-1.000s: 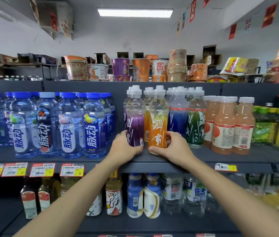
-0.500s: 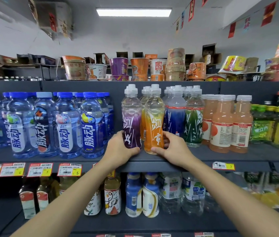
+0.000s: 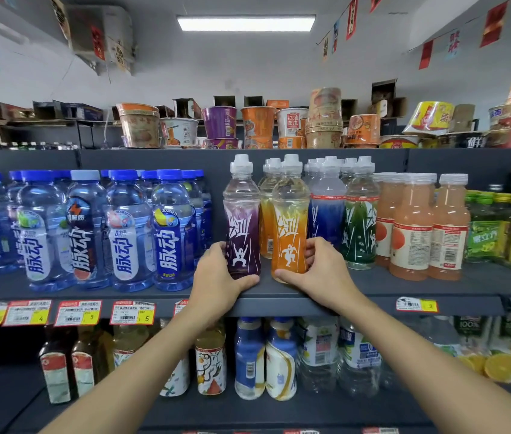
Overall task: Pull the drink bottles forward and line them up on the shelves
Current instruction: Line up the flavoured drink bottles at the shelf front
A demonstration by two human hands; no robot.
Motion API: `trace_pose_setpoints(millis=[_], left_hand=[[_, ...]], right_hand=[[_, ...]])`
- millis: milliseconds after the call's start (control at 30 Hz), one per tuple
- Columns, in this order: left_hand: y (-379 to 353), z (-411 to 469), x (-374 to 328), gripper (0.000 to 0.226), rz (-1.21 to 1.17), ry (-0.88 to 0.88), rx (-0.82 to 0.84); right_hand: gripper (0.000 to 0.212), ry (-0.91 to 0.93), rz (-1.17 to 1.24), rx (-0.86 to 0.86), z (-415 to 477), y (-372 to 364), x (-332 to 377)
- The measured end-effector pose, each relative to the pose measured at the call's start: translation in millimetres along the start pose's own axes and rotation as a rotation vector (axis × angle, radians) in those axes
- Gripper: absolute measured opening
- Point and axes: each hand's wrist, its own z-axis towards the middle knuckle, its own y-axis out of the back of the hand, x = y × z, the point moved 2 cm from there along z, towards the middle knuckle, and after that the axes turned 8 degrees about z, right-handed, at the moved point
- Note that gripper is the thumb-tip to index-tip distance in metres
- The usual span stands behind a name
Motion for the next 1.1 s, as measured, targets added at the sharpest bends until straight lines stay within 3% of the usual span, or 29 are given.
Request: trace_pose_setpoints(millis=[133,567,1100], left_hand=[[2.8,0.2,-0.2,0.083,0.018,0.019,0.076],[9.2,-5.3,-2.8,0.082,0.045,0.053,0.064],[17.0,-17.2,-15.9,0.078,0.052,0.084,0.057]], right_hand=[[0.09,0.004,-0.021,0.05,-0.4,-1.8,1.9],[0.09,-0.011,0.012,0.021,-17.0,27.9,-1.5],[0.074,0.009,0.003,0.062,-25.0,77.0,-30.0]])
